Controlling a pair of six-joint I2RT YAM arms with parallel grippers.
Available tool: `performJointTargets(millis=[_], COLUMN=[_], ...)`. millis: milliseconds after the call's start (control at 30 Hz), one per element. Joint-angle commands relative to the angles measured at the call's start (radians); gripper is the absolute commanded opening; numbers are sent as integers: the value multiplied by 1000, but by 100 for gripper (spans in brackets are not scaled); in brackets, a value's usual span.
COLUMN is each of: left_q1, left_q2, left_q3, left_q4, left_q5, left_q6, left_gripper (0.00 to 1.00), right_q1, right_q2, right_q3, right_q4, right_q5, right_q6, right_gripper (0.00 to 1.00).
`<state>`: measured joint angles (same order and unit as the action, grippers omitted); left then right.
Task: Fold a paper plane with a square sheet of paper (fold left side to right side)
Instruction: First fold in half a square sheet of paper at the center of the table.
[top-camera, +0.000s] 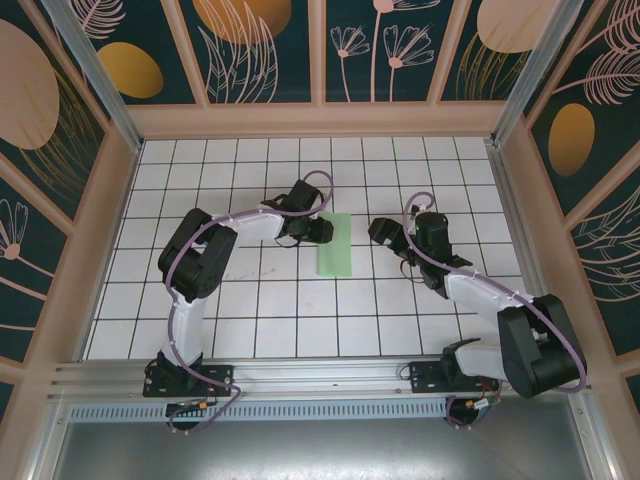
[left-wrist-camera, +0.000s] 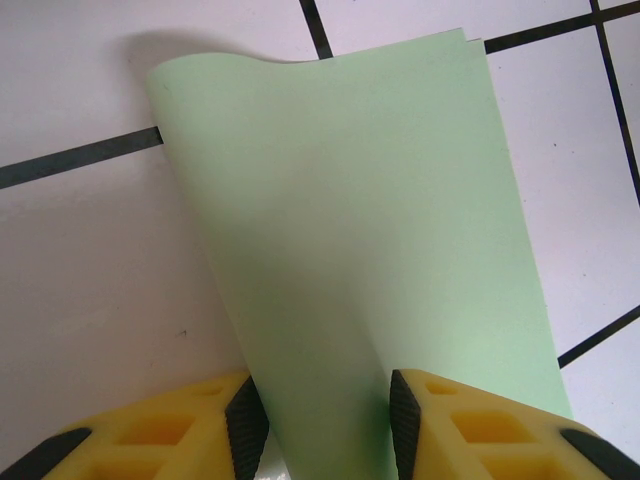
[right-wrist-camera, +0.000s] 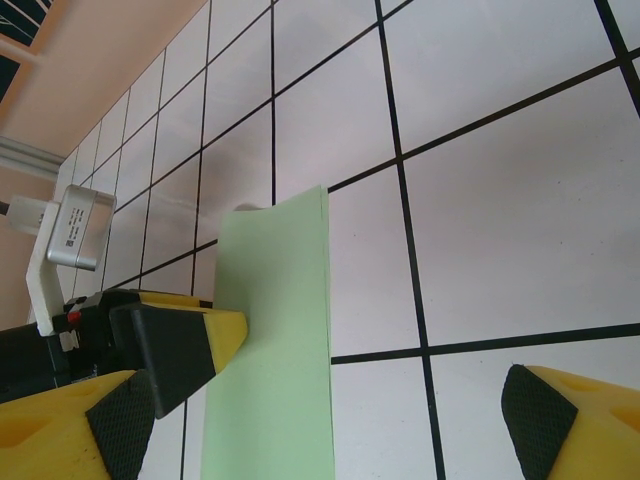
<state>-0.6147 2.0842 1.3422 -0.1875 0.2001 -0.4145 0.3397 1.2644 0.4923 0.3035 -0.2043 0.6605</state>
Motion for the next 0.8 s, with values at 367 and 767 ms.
performJointTargets(millis=[367,767], left_q1=[-7,-7], left_q2=[56,46], left_q3=[-32,-40], left_q4=[-20,-15], left_q5=[-76,-96], left_q6=[44,39], left_gripper=[46,45], right_q1=[-7,-4], right_q2=[-17,-18], right_q3=[-15,-18], right_q4=[21,28], right_q5=[-15,-19], right_q6=[8,12], right_gripper=[93,93])
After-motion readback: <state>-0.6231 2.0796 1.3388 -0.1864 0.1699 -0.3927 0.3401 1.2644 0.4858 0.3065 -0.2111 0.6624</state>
